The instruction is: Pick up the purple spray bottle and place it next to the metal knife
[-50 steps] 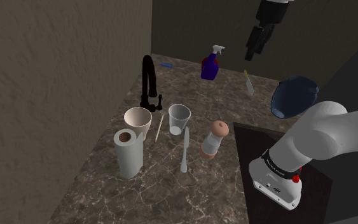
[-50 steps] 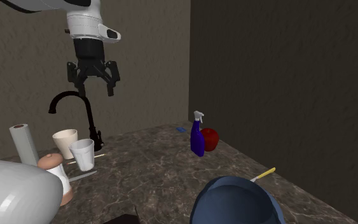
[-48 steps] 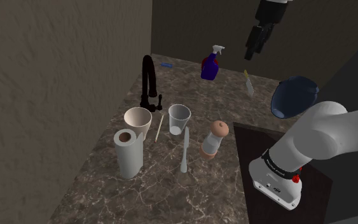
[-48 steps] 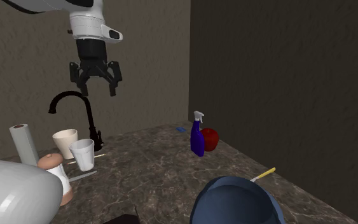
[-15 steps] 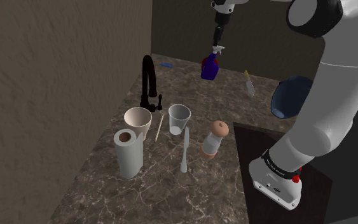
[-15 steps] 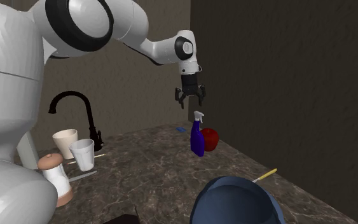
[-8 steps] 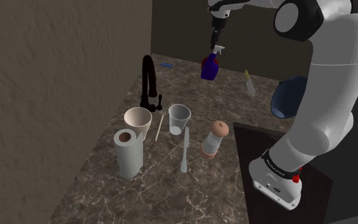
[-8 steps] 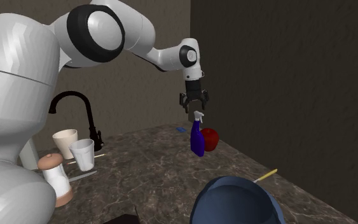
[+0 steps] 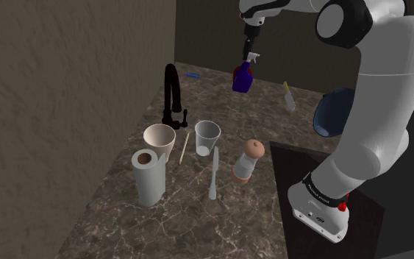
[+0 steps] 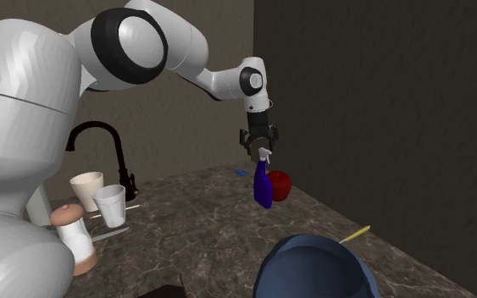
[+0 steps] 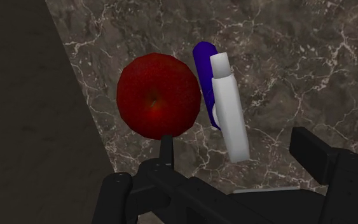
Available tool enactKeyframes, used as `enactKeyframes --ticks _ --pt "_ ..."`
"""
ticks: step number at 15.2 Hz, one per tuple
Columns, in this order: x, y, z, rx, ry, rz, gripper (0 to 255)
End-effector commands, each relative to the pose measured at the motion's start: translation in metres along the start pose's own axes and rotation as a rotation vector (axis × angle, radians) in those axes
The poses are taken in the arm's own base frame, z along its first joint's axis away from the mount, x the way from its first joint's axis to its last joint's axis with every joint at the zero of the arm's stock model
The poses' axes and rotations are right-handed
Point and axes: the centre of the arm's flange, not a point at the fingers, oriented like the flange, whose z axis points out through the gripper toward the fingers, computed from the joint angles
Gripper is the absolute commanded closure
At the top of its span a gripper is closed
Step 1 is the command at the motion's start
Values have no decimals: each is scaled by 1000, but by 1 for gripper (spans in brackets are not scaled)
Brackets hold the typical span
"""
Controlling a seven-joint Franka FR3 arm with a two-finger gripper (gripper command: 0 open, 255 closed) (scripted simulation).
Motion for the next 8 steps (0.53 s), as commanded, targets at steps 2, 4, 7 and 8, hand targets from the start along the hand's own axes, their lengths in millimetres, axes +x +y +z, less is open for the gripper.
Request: enactKeyframes --ticks 2,4,7,8 --pt "0 0 0 0 0 0 0" --pt "0 0 0 0 0 0 255" --pt "0 0 0 0 0 0 255" --pt "0 0 0 0 0 0 255"
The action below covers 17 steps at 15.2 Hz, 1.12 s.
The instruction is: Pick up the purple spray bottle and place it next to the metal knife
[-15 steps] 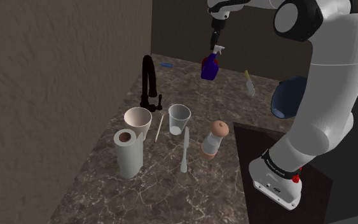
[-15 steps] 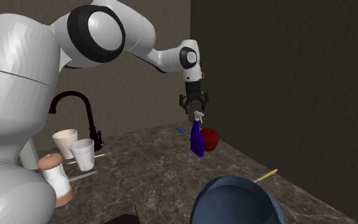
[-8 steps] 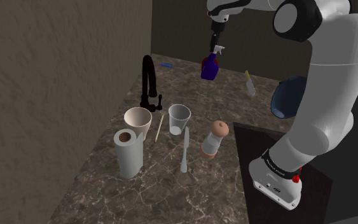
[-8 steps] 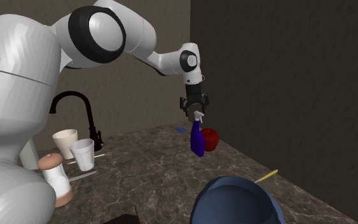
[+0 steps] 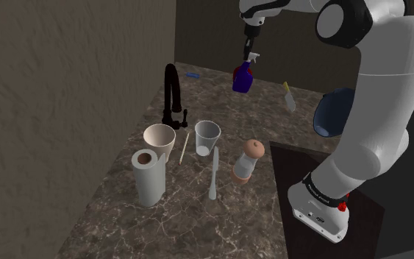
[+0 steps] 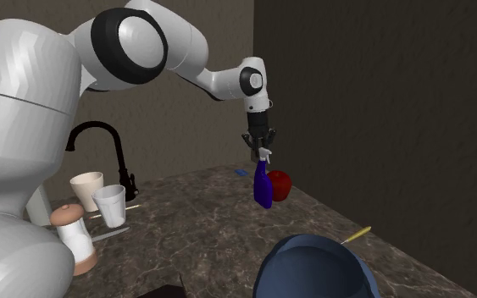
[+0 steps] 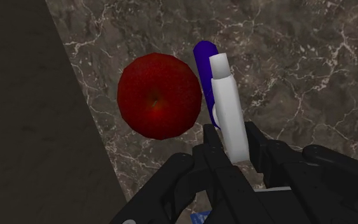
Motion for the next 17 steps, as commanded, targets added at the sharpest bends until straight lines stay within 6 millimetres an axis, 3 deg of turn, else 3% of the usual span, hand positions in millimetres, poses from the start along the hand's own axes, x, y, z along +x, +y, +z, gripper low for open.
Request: enactKeyframes --ticks 1,4,17 --pt "0 0 0 0 0 0 255" --pt "0 0 0 0 0 0 255" --pt "-5 7 -68 0 0 0 255"
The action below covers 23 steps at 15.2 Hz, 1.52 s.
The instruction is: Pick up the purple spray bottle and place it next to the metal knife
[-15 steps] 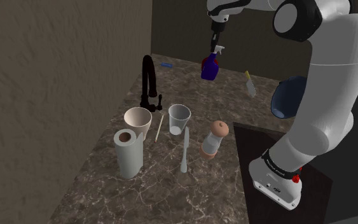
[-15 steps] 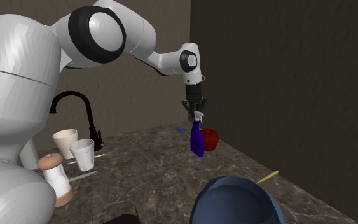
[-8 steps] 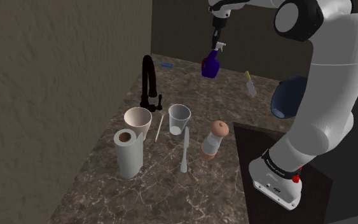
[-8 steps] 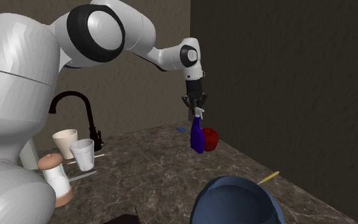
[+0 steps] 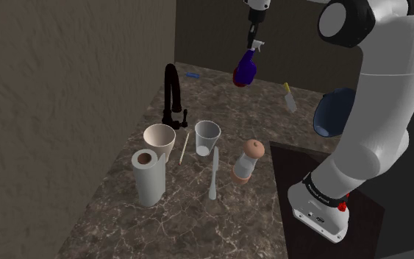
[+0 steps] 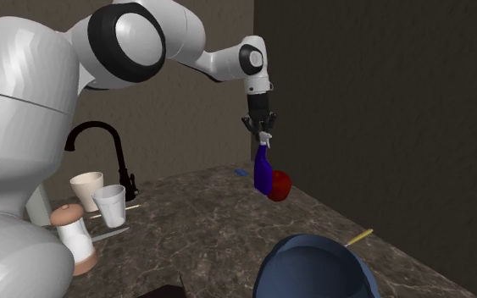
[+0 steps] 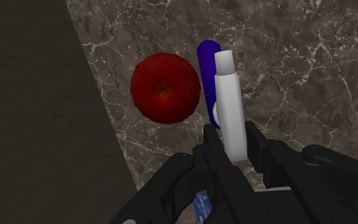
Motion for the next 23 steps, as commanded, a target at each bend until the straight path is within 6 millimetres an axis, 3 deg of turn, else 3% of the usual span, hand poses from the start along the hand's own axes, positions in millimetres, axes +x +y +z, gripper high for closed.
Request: enactKeyframes --ticks 1,2,23 --pt "-1 2 -10 0 0 0 255" --pt "-1 2 -11 0 0 0 255" --pt "-38 -253 -113 0 0 0 255"
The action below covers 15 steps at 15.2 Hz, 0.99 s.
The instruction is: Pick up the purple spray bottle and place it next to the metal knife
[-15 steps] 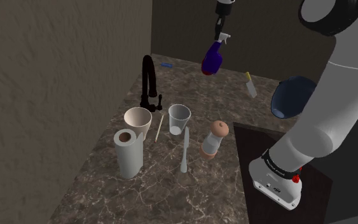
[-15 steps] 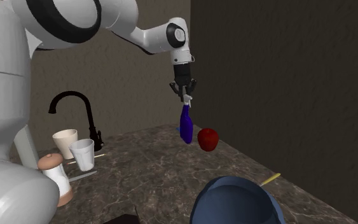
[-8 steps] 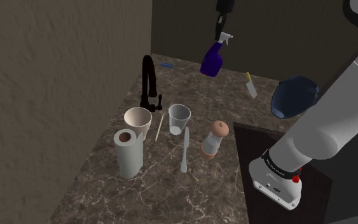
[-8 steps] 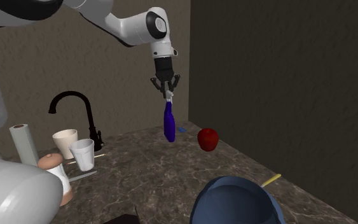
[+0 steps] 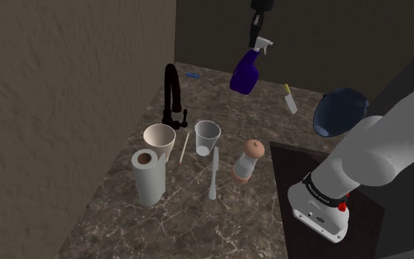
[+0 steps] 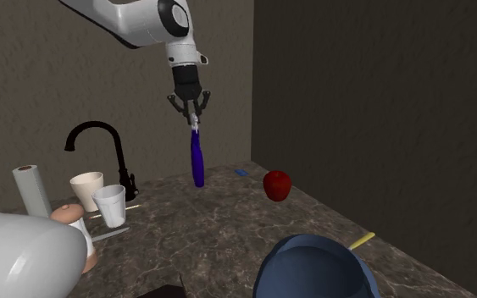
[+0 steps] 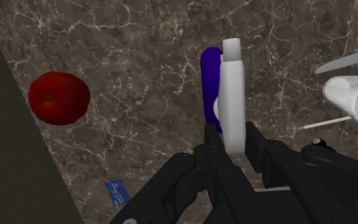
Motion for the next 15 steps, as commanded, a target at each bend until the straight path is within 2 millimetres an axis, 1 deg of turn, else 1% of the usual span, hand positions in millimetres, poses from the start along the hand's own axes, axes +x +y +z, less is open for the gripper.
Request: enactKeyframes --ticks 1,15 --pt "-4 -24 -11 -1 0 2 255" --pt "-29 -194 -79 -1 0 2 255"
